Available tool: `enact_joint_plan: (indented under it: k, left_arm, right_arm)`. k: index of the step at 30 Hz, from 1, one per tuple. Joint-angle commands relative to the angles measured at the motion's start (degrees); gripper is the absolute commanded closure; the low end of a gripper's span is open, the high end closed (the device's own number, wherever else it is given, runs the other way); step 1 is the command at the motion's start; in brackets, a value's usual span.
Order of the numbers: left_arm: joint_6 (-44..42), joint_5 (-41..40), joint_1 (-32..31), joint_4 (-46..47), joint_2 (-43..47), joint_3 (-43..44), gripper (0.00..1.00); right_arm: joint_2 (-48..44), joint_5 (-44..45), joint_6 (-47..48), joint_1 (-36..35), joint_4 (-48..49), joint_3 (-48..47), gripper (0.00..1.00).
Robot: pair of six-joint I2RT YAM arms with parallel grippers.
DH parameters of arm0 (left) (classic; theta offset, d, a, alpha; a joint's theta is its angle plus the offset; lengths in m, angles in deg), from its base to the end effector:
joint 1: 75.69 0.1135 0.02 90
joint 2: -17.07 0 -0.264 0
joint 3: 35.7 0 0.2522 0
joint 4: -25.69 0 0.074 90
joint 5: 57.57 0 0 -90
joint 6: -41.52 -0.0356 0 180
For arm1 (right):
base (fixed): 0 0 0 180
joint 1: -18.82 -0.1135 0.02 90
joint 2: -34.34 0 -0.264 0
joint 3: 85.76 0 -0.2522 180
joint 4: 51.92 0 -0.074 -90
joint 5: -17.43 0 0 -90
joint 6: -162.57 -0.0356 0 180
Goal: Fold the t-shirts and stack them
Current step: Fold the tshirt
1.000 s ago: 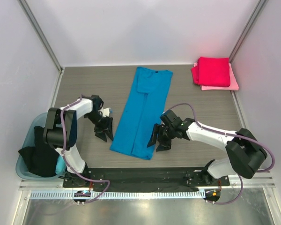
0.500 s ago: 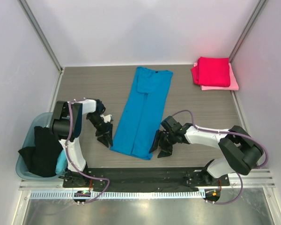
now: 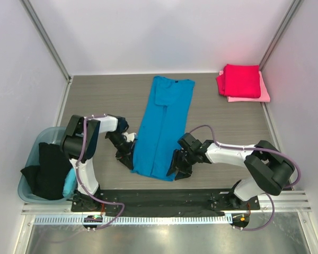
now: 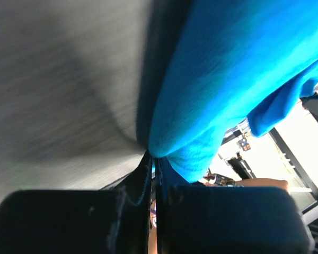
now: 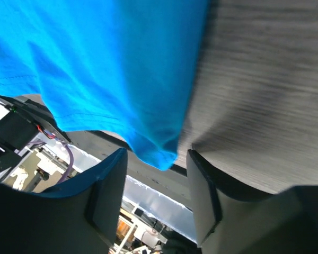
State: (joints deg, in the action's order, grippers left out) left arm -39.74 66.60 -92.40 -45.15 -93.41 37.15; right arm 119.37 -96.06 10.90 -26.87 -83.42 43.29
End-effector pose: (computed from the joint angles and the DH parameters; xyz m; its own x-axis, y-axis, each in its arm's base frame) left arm 0.2618 -0.0995 0.1087 -0.9081 0.1414 0.3941 -0.0713 0.8752 -0.4784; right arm 0.1646 0.1889 0.1381 -0.9808 0.1509 0.1233 0.1938 0.8216 0.5361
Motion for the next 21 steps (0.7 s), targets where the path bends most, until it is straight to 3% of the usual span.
enact_joint_plan:
  k: [1, 7, 13, 16, 17, 18, 21]
  left_arm:
    - [1.6, 1.5, -0.3, -0.9, 3.1, -2.3, 1.0]
    - [4.2, 2.1, -0.3, 0.7, 9.8, -7.1, 1.0]
    - [4.7, 2.0, -0.3, 1.3, 12.5, -8.5, 1.0]
    - [4.9, 2.0, -0.3, 1.4, 12.2, -8.1, 1.0]
    - [4.9, 2.1, -0.3, 1.4, 12.1, -7.9, 1.0]
    - [5.0, 2.2, -0.3, 1.4, 12.1, -7.9, 1.0]
    - [4.8, 2.2, -0.3, 1.1, 12.3, -7.3, 1.0]
  right_arm:
    - [-0.3, 0.5, -1.2, -0.5, -0.5, -0.7, 0.49]
    - [0.0, 0.5, -1.3, -0.5, 0.6, -0.8, 0.57]
    - [-1.2, 0.5, -0.9, -0.6, 0.2, 0.2, 0.59]
    - [-2.2, -0.2, -0.4, -0.7, 0.7, 0.8, 0.7]
    - [-2.4, -0.2, 0.0, -0.8, 0.5, 1.0, 0.86]
    - [-3.0, -0.1, 0.1, -1.0, 0.5, 1.1, 0.91]
    - [-4.3, -0.2, 0.9, -1.2, 0.1, 0.9, 0.98]
